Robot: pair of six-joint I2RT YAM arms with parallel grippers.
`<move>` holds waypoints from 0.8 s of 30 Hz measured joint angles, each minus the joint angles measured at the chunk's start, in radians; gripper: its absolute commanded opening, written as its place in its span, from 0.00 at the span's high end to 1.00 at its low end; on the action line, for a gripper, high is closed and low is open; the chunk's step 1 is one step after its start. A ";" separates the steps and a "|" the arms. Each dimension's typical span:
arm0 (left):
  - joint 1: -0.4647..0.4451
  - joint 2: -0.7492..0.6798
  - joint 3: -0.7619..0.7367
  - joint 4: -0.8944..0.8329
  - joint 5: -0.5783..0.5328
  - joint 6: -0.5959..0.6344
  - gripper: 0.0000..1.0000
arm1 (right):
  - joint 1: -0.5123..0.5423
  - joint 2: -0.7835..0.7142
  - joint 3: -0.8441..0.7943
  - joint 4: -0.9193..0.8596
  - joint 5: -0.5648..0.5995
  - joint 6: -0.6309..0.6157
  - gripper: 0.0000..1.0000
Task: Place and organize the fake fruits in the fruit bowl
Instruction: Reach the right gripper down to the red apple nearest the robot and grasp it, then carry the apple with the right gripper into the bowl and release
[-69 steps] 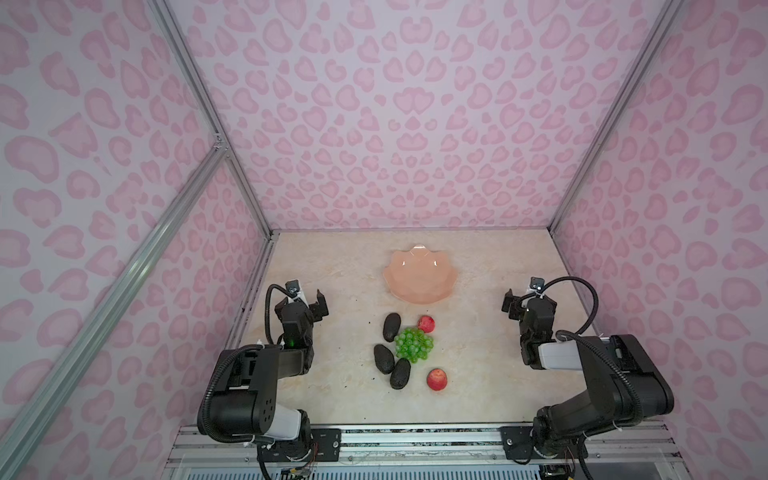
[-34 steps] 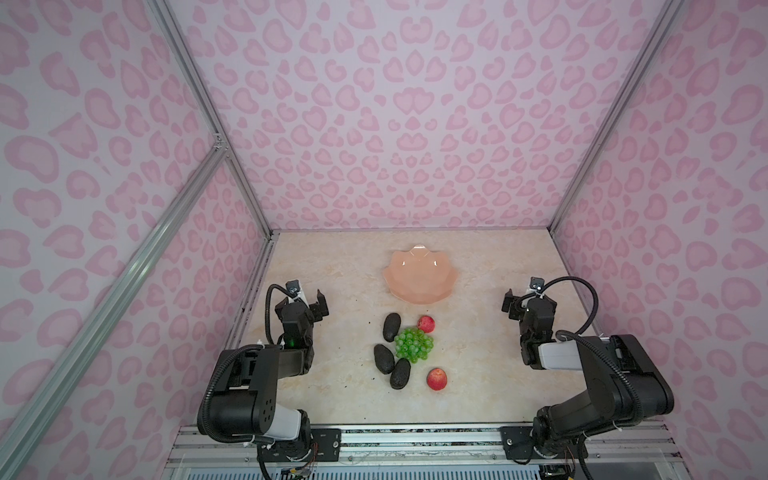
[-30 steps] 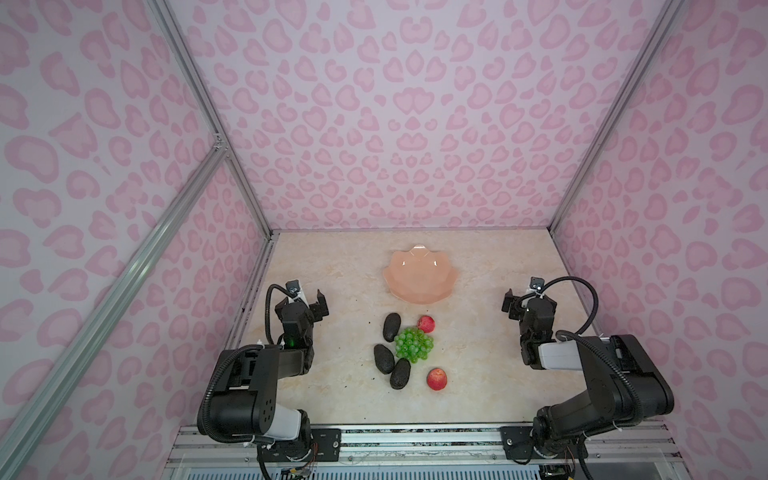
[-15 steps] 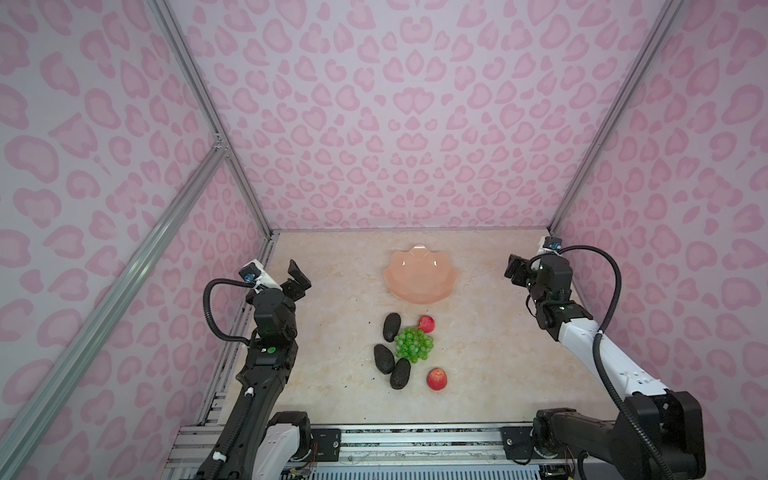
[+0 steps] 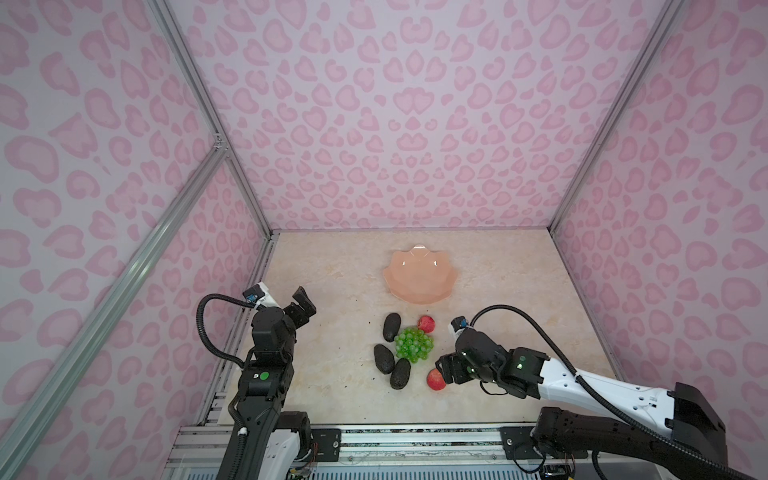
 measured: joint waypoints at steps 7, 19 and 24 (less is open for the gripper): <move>0.000 -0.024 0.000 -0.024 0.009 0.000 0.03 | 0.114 0.189 0.053 0.026 0.029 0.082 0.21; 0.001 -0.070 0.000 -0.025 0.008 0.000 0.03 | 0.143 0.306 0.068 0.046 0.089 0.119 0.50; 0.002 -0.070 -0.001 -0.030 0.008 0.000 0.03 | 0.152 0.243 0.089 -0.026 0.145 0.129 0.56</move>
